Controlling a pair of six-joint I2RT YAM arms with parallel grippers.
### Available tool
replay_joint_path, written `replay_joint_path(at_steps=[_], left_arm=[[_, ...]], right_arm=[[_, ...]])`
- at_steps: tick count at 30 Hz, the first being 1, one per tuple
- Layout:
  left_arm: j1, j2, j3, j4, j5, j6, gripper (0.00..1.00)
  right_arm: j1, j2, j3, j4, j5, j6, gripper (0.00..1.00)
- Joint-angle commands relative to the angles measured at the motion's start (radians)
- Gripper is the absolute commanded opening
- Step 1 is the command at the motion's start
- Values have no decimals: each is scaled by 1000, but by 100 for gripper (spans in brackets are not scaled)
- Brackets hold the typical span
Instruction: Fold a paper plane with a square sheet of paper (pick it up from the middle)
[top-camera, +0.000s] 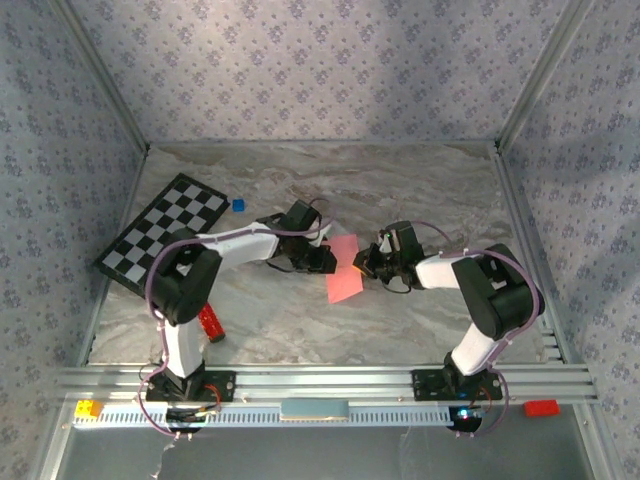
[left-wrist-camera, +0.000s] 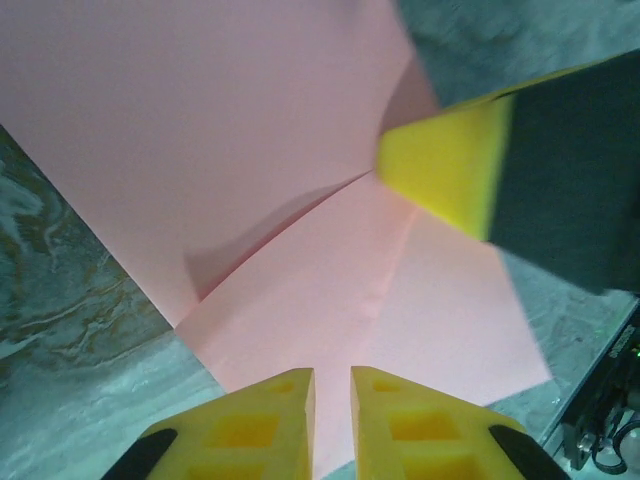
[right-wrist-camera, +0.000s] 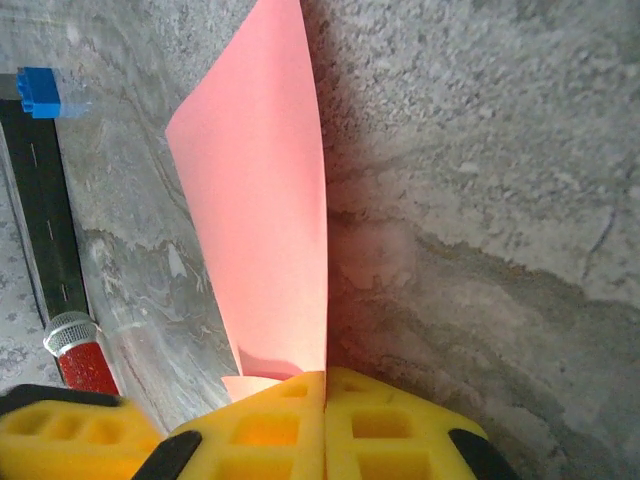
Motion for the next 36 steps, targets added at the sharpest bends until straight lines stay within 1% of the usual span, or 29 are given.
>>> replay_joint_path(at_steps=[1,9,17,21,24,26,28,29,33,36], left_arm=[[-5,-94,-26,-12,-67,-7,19],[-4,-290,-154,72,-239,-57,24],[23,-460,-257,99,-404,-100,28],[50,-534,-311,109,-441,-119,31],[68,-583,-347,107,-474,-134,33],[79,-615,-373,108,-497,-153,36],[92,-644,-394,110,-509,-174,39],[98,-656,-407,114,-508,-182,40],[115,-684,-434,114,-517,-203,43],[122,-702,-454,117,-527,-223,48]], right_arm=[[-4,-59,3,-64,11,-46,7],[19,-217,68,-359,147,-170,6],[55,-361,167,-673,312,-296,6],[74,-404,218,-799,402,-334,6],[94,-423,256,-876,472,-334,6],[110,-429,280,-917,510,-334,6],[123,-430,302,-941,539,-335,6],[133,-428,310,-969,553,-362,6],[164,-408,349,-1028,617,-379,6],[201,-368,402,-1110,724,-377,6]])
